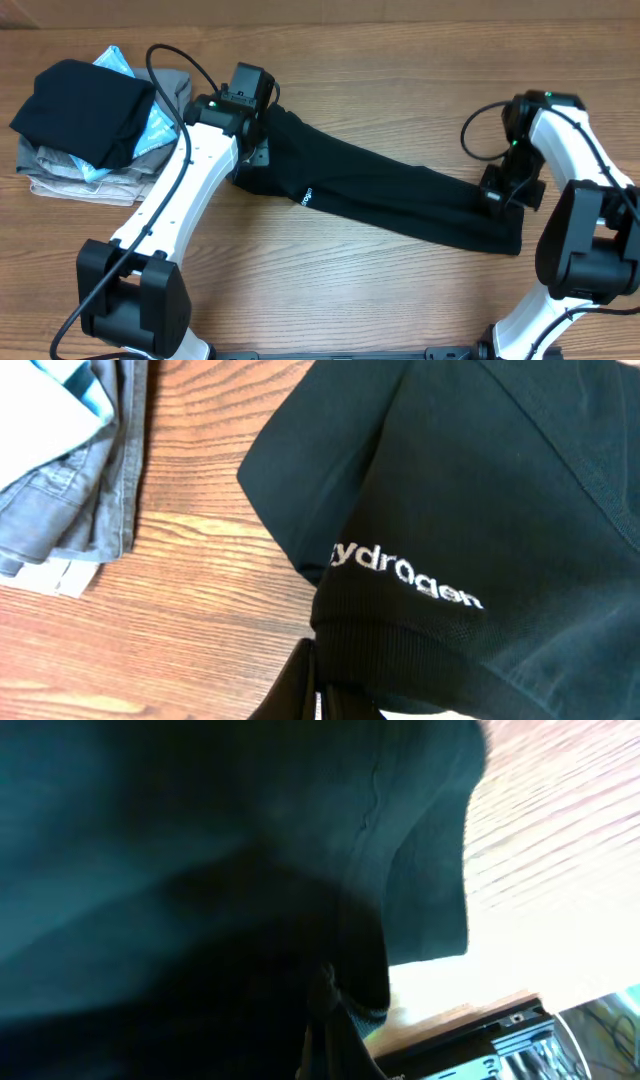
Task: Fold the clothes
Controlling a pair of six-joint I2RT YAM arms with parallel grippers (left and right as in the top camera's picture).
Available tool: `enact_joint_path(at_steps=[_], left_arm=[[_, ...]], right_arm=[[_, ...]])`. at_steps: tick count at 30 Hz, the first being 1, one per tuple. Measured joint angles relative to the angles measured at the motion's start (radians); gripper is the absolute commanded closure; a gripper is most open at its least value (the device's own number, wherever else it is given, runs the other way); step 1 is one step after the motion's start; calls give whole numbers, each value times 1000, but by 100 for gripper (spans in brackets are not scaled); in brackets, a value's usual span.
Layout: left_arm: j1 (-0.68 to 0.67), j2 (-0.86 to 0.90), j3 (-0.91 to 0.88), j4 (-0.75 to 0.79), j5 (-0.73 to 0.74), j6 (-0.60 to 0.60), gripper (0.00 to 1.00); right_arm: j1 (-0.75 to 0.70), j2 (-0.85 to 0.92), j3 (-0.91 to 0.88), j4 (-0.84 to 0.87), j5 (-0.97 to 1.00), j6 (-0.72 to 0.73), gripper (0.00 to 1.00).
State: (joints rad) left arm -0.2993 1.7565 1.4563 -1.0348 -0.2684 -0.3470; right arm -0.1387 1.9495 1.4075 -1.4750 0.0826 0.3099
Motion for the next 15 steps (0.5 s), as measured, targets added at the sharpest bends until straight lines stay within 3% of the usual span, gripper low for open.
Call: enact_joint_path(at_steps=[7,8,10,11,13,15], left_arm=[[0,0,-74,67,3,-7,96],[0,0,-80,72,3,-11,96],[0,0,-86,80,3,-18,96],[0,0,-87,82,3,-18,96],[0,0,-89,85,2,-18,95],[0,0,-89,89,2,-18,93]], right_arm=[[0,0,-83,34,0,10,95],[0,0,-85,31,0,12,88],[0,0,-86,17,0,19,50],[0,0,-86,8,0,22,42],[0,0,-87,-16,0,20,33],[0,0,-87,-32,0,14,32]])
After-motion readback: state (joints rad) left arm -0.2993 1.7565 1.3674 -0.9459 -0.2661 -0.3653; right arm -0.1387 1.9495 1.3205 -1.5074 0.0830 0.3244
